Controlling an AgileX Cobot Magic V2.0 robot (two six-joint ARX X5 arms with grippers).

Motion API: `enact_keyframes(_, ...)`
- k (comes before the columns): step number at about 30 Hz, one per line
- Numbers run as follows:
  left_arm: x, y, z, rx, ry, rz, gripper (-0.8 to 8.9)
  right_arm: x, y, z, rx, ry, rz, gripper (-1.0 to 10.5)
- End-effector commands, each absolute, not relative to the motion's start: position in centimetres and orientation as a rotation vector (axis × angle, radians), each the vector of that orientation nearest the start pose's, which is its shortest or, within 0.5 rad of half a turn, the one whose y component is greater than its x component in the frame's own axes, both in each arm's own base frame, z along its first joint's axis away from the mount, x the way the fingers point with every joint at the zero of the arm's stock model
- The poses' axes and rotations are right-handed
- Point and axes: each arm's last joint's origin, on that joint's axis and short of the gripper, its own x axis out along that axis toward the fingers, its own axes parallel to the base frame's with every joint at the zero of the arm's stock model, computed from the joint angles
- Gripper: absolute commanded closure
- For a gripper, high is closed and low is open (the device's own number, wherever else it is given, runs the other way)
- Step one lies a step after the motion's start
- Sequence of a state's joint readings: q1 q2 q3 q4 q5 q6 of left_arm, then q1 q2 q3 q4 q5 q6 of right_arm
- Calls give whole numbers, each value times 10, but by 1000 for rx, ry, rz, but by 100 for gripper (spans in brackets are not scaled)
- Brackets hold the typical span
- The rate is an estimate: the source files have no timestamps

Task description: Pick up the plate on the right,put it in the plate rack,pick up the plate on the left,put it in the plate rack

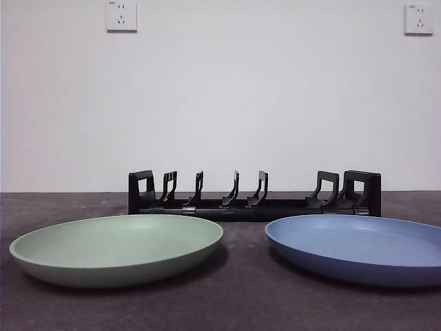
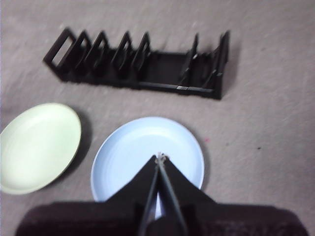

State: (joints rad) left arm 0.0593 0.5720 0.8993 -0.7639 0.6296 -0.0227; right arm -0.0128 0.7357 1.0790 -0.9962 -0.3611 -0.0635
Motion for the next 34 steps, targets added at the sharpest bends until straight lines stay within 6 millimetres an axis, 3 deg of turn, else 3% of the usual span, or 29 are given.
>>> enact_keyframes(1, 95, -13, 347, -115, 421, -592, 820, 113, 10, 364, 37, 630, 391, 957)
enact_keyframes(6, 98, -15, 346, -117, 441, -602, 817, 116, 10, 363, 41, 639, 398, 943)
enact_keyframes(8, 100, -15, 347, -116, 435, -602, 760, 116, 10, 363, 42, 638, 398, 897)
enact_keyframes(9, 101, -15, 347, -119, 433, -606, 609, 116, 10, 363, 42, 638, 399, 771)
enact_keyframes(11, 102, -16, 347, -126, 439, -615, 128, 116, 10, 363, 53, 640, 395, 441)
enact_keyframes(12, 103, -16, 346, -126, 445, -622, 52, 116, 10, 363, 60, 642, 392, 352)
enact_keyframes(20, 115, -30, 342, -90, 495, -741, 56, 127, 10, 359, 73, 687, 390, 349)
enact_keyframes(24, 121, -43, 338, -29, 520, -849, 56, 157, 9, 345, 118, 803, 380, 350)
enact_keyframes(31, 129, -71, 329, 110, 545, -1050, 61, 239, 7, 276, 180, 1173, 341, 352)
enact_keyframes(34, 131, -76, 326, 123, 562, -1075, 61, 255, 7, 254, 196, 1258, 335, 352)
